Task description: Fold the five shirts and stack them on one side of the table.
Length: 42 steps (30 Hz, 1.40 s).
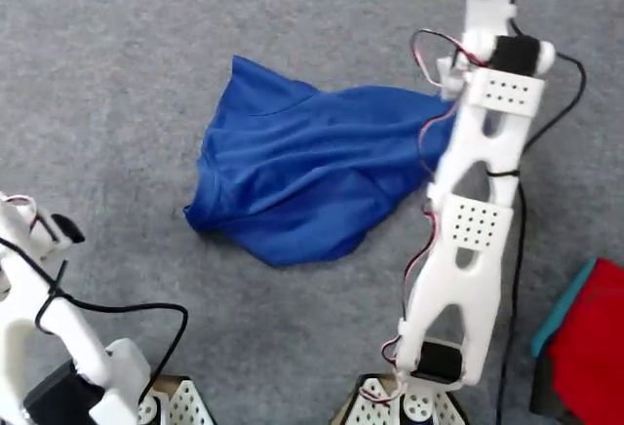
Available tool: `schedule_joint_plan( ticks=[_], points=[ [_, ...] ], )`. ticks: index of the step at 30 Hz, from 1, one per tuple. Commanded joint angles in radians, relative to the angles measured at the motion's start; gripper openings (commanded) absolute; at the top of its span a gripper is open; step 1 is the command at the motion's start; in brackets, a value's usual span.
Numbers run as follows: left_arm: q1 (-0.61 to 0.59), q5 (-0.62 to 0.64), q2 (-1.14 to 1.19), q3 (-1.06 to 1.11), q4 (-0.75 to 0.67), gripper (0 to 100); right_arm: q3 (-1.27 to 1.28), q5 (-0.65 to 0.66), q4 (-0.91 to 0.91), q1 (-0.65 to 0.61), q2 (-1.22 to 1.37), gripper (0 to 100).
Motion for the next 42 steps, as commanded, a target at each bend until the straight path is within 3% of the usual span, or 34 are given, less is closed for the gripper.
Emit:
schedule_joint_plan(
  ticks=[1,5,9,21,27,32,34,38,42],
  points=[
    [-0.058,0.009,-0.033,-0.009,0.003,25,-0.041,0.006,0.018,-0.090,-0.156,22.3],
    [-0.123,-0.002,-0.033,-0.014,0.002,25,-0.039,0.008,0.020,-0.206,-0.236,20.9],
    [-0.176,-0.101,-0.033,-0.011,0.002,25,0.045,0.008,0.020,-0.348,-0.308,21.0],
    [-0.362,-0.226,-0.033,-0.011,0.002,25,0.829,0.005,-0.008,-0.754,-0.522,21.4],
    [-0.413,-0.238,-0.033,-0.006,0.002,25,1.023,0.006,-0.199,-0.800,-0.438,21.2],
    [-0.460,-0.238,-0.033,-0.006,0.002,25,1.020,0.005,-0.322,-0.799,-0.285,20.8],
    [-0.479,-0.238,-0.033,-0.008,0.002,25,0.977,0.005,-0.318,-0.794,-0.237,17.6],
    [-0.509,-0.238,-0.033,-0.011,0.002,25,0.871,0.005,-0.241,-0.779,-0.189,0.0],
    [-0.519,-0.238,-0.033,-0.012,0.000,25,0.708,0.005,-0.075,-0.771,-0.189,3.4]
  ],
)
